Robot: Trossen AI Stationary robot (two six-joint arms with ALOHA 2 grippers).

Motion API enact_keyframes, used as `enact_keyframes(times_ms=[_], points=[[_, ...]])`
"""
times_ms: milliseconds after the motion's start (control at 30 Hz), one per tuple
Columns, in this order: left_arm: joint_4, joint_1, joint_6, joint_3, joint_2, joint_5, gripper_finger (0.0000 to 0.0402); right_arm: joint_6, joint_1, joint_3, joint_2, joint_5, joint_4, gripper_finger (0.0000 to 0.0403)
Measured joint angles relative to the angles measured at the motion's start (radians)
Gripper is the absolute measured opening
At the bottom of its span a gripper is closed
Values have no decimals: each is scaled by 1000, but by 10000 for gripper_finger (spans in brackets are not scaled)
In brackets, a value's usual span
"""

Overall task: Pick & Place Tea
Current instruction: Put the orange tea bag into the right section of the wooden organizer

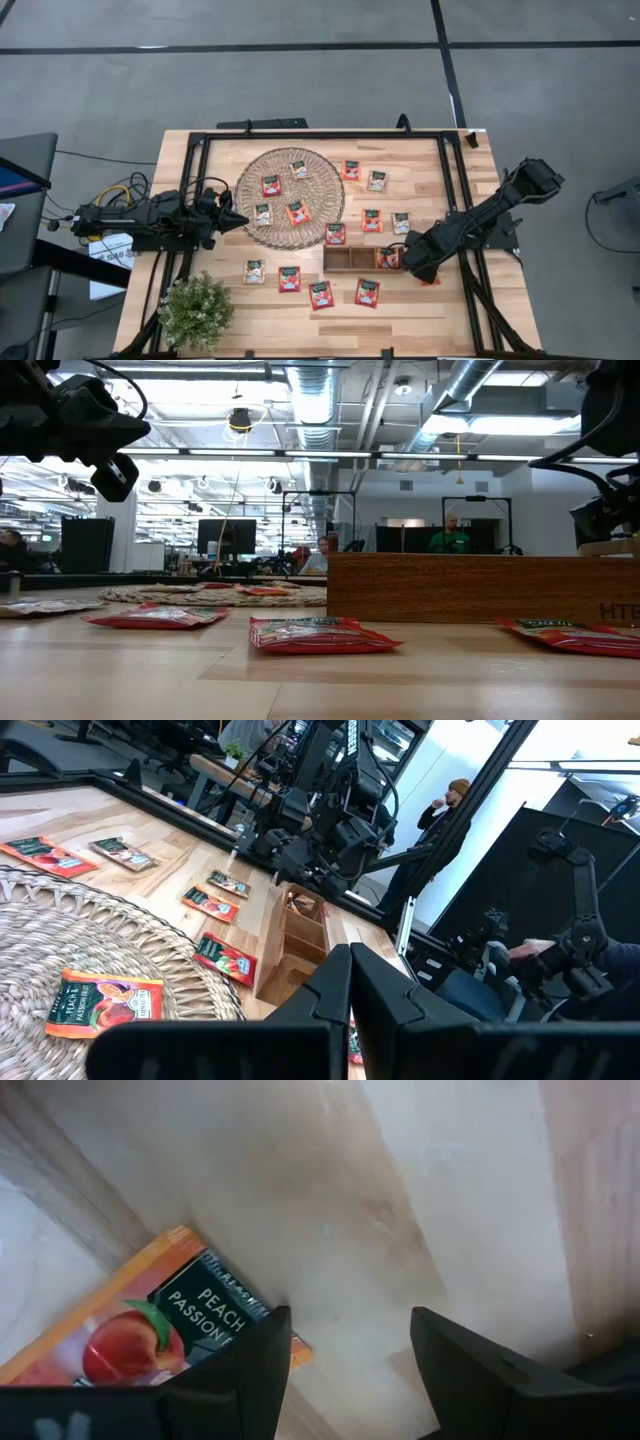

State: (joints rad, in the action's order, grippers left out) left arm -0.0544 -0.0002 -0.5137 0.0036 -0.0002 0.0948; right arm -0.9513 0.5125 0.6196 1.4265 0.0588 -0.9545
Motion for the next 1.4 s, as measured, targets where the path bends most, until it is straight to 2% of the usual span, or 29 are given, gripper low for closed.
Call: enact_keyframes(times_ms=[333,467,633,933,1033,1200,1400], points=[[1,0,0,0,0,0,0,21,17,46,-52,-5,-12,198],[2,0,0,0,0,0,0,52,30,46,-53,41,-10,198],[5,0,1,0,0,-1,0,125,45,46,-45,45,-10,198],[6,0,4,0,0,-1,0,245,6,46,-42,5,-10,198],[7,0,5,0,0,-1,0,288,-16,47,-13,0,-8,198],[7,0,5,0,0,-1,0,385,-26,51,85,51,50,198],[7,0,4,0,0,-1,0,410,-26,60,155,65,46,198]])
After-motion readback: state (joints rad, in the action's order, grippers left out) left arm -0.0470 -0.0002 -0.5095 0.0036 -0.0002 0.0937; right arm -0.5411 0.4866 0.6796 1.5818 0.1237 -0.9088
